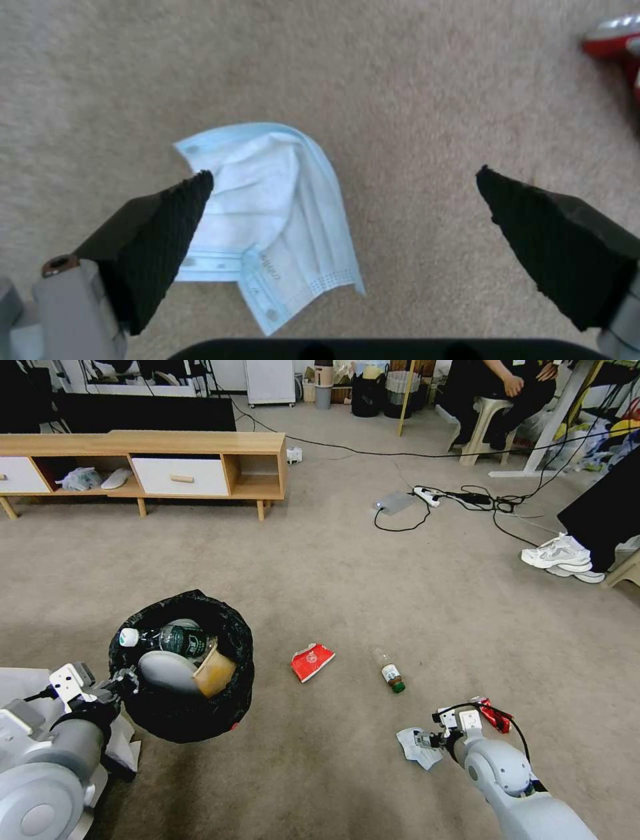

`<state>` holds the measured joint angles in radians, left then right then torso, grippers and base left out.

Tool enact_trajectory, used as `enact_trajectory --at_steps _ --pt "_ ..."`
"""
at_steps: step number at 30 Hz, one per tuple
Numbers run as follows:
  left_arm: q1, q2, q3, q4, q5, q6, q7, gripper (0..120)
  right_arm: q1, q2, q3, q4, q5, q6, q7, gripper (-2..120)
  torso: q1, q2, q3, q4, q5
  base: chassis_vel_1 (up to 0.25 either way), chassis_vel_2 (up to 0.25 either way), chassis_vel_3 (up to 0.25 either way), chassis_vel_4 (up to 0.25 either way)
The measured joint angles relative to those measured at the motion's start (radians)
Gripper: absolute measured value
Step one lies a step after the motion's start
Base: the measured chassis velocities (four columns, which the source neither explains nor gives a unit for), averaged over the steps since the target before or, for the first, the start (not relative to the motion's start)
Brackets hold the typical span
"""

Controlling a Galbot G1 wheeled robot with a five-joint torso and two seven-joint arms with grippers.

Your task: Pick up the trash bin and place the garbage on the floor into it.

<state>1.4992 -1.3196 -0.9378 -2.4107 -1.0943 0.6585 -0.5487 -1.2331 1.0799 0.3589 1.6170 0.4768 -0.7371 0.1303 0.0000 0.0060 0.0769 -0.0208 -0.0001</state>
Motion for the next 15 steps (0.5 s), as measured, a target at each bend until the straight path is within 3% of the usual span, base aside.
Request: enact_trajectory --at_steps 11,15 --pt "-0.003 0.001 0.0 0.007 0.002 0.0 0.001 4 0.05 0.059 -0.04 -0.117 -0.039 0.001 -0.072 99 0.0 0.0 0.0 0.0001 0.0 0.0 0.0 0.0 0.0" --pt "-0.003 0.001 -0.001 0.007 0.002 0.0 0.001 4 0.063 0.087 -0.056 -0.149 -0.066 0.003 -0.081 85 0.0 0.0 0.0 0.0001 0.0001 0.0 0.0 0.0 0.0"
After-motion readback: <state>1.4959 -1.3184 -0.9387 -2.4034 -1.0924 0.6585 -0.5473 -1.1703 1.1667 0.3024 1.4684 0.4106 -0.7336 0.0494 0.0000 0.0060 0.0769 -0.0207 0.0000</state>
